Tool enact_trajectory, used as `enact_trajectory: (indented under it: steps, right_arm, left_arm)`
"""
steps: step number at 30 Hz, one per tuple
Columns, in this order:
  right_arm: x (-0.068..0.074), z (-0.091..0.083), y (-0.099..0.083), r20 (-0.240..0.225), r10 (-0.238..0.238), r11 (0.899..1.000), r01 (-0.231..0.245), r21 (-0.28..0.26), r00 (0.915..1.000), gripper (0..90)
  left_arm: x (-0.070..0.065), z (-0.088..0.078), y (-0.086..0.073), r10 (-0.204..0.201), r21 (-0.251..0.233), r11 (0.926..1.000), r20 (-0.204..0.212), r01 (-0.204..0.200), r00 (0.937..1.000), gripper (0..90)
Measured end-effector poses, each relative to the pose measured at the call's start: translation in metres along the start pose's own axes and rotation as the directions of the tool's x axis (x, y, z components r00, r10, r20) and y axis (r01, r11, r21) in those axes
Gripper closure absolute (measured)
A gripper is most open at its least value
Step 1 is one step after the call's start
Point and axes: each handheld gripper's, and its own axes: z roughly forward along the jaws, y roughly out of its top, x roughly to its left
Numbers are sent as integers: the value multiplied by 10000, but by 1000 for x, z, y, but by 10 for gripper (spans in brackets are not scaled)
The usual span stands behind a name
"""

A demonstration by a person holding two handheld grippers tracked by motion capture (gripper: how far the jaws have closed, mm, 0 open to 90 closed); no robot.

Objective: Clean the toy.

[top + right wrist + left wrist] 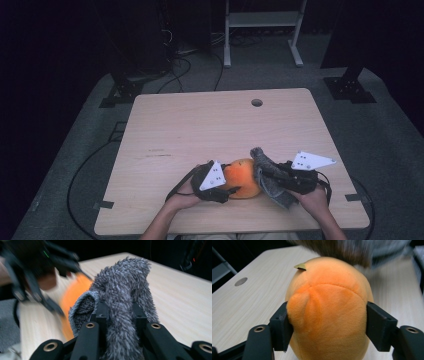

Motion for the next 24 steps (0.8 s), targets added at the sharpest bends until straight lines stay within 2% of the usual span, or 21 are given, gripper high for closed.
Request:
enact_trajectory:
  steps: [2, 3, 4, 6, 8, 10, 11, 13, 14, 18, 20, 24]
  right_arm:
    - [9, 2, 7, -260, -211, 9996, 206, -199, 9994, 729]
    - [16, 7, 11, -544, -384, 9991, 375, -176, 9978, 729]
    - [22, 12, 13, -706, -566, 9984, 563, -63, 9959, 729]
    - [30, 22, 13, -680, -960, 9948, 981, 284, 9931, 729]
    - [26, 26, 10, -832, -758, 9965, 784, 284, 9936, 731]
    - [19, 25, 5, -660, -624, 9972, 650, 375, 9959, 732]
    - [14, 24, 1, -612, -418, 9983, 441, 380, 9973, 732]
    - [8, 22, -5, -465, -11, 9994, 27, 338, 9989, 732]
    - [7, 21, -7, -419, 64, 9995, -51, 315, 9991, 732]
    - [6, 20, -8, -494, 78, 9996, -64, 273, 9987, 732]
    - [2, 19, -9, -618, 295, 9994, -282, 212, 9977, 732]
    - [-7, 18, -16, -320, 614, 9975, -602, 369, 9976, 731]
  left_arm:
    - [-4, 3, -3, 306, -299, 9991, 178, -300, 9994, 292]
    - [-6, 3, -3, 456, -357, 9984, 299, -445, 9985, 280]
    - [-7, 3, -4, 585, -349, 9978, 370, -572, 9976, 269]
    - [-7, 2, -7, 610, -152, 9981, 496, -603, 9969, 248]
    - [-6, -1, -12, 404, -233, 9990, 668, -389, 9969, 242]
    - [-2, -4, -14, 200, -214, 9996, 795, -184, 9966, 231]
    - [1, -5, -14, -126, -251, 9996, 836, 147, 9964, 210]
    - [7, -4, -11, -1065, -254, 9937, 822, 1089, 9909, 164]
    - [8, -2, -11, -1256, -237, 9915, 853, 1281, 9884, 150]
    - [7, -1, -14, -960, -153, 9951, 865, 976, 9916, 249]
    - [8, -3, -14, -890, 16, 9960, 811, 891, 9927, 285]
    - [12, -5, -18, -1096, 130, 9940, 841, 1089, 9904, 290]
